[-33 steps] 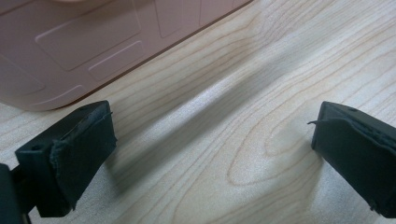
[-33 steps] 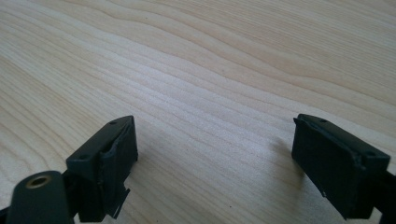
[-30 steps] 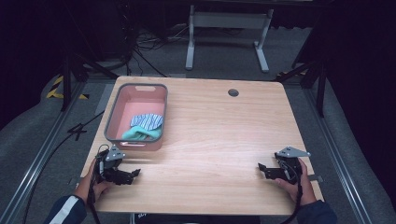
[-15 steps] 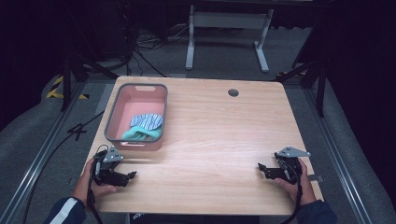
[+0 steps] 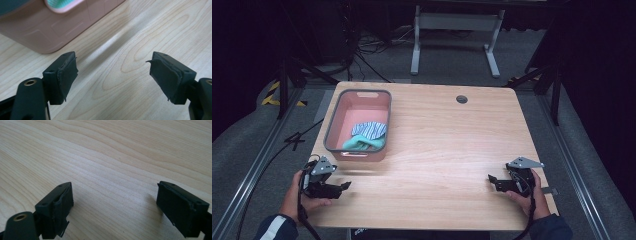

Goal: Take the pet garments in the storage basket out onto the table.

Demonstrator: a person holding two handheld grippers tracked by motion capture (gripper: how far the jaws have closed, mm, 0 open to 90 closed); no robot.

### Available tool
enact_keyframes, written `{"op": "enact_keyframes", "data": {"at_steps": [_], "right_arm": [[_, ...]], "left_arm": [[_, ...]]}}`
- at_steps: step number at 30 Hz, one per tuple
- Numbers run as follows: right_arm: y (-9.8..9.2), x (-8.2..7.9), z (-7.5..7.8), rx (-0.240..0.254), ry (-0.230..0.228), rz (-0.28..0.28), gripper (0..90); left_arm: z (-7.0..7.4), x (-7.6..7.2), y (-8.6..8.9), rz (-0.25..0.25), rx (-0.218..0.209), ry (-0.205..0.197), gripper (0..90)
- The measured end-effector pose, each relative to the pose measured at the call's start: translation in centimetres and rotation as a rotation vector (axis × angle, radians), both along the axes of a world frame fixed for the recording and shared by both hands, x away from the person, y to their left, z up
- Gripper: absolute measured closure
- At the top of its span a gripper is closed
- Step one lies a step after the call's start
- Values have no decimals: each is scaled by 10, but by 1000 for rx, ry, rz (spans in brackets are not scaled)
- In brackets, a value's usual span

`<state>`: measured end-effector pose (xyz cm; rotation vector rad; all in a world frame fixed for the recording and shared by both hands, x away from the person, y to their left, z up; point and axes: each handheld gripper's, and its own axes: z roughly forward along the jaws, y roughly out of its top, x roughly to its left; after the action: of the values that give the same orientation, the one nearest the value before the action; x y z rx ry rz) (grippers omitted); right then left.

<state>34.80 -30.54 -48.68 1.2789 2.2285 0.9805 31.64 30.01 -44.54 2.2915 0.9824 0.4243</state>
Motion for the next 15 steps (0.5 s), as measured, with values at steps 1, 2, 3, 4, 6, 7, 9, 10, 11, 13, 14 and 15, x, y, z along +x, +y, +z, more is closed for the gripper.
{"op": "enact_keyframes", "data": {"at_steps": [1,2,3,4,6,7,9,10,11,13,14,15], "right_arm": [[0,0,0,0,0,0,144],[0,0,0,-2,0,2,144],[0,0,0,-1,-2,1,144],[0,0,0,0,0,0,144],[0,0,0,0,0,0,144],[0,0,0,0,1,0,144],[0,0,0,0,0,0,144],[0,0,0,0,0,0,144],[0,0,0,-3,0,2,144],[0,0,0,1,0,0,144],[0,0,0,0,0,0,144],[0,0,0,1,0,0,144]], "left_arm": [[2,-1,1,4,-3,-7,232],[4,0,3,-1,9,-24,232],[5,-2,2,18,-4,-16,232],[7,-2,4,19,8,-22,232],[10,-2,6,26,-14,-36,231],[12,-3,7,32,-15,-38,230],[16,-3,9,26,-9,-52,230],[19,-3,10,21,0,-60,230],[20,-4,10,37,-20,-56,231],[24,-4,11,28,-14,-72,230],[27,-4,12,28,-14,-76,230],[31,-4,13,28,-11,-90,231]]}}
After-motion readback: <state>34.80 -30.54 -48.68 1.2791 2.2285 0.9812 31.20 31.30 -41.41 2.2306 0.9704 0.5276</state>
